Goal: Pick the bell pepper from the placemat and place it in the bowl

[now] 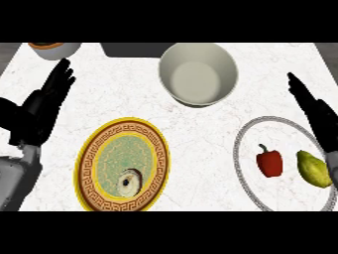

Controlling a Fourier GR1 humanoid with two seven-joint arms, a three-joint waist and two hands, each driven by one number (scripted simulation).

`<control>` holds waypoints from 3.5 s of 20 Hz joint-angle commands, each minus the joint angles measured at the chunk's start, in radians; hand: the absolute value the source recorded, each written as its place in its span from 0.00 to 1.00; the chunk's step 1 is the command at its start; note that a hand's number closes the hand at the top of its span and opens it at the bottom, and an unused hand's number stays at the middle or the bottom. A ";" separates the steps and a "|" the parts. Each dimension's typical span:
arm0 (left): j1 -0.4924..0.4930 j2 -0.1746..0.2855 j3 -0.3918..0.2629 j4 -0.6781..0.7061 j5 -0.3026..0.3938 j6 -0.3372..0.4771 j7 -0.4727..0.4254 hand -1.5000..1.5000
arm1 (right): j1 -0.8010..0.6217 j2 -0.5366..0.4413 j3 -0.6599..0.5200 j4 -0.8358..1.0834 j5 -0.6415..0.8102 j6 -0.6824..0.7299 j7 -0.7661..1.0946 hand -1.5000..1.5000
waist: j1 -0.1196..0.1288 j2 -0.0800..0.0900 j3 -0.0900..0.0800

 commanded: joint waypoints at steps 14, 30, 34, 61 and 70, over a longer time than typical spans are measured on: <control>0.092 0.025 0.220 0.016 0.060 0.000 -0.191 0.50 | 0.351 0.189 0.325 -0.324 0.342 -0.195 -0.552 0.00 | -0.024 0.000 0.012; 0.103 0.007 0.229 0.032 0.047 -0.027 -0.213 0.50 | 0.477 -0.418 0.071 -0.907 0.486 0.194 0.218 0.00 | -0.035 0.001 0.006; 0.091 0.020 0.247 0.005 0.061 -0.030 -0.172 0.50 | 0.461 -0.498 0.035 -0.950 0.378 0.355 0.307 0.00 | -0.014 0.004 0.009; 0.061 -0.050 0.333 0.059 -0.009 -0.117 -0.201 0.50 | 0.332 -0.119 0.086 -0.430 0.751 0.520 0.104 0.00 | -0.013 0.004 0.012; 0.034 -0.104 0.324 0.079 -0.067 -0.094 -0.187 0.50 | 0.267 -0.047 0.012 -0.276 0.809 0.515 -0.093 0.00 | -0.014 0.005 0.012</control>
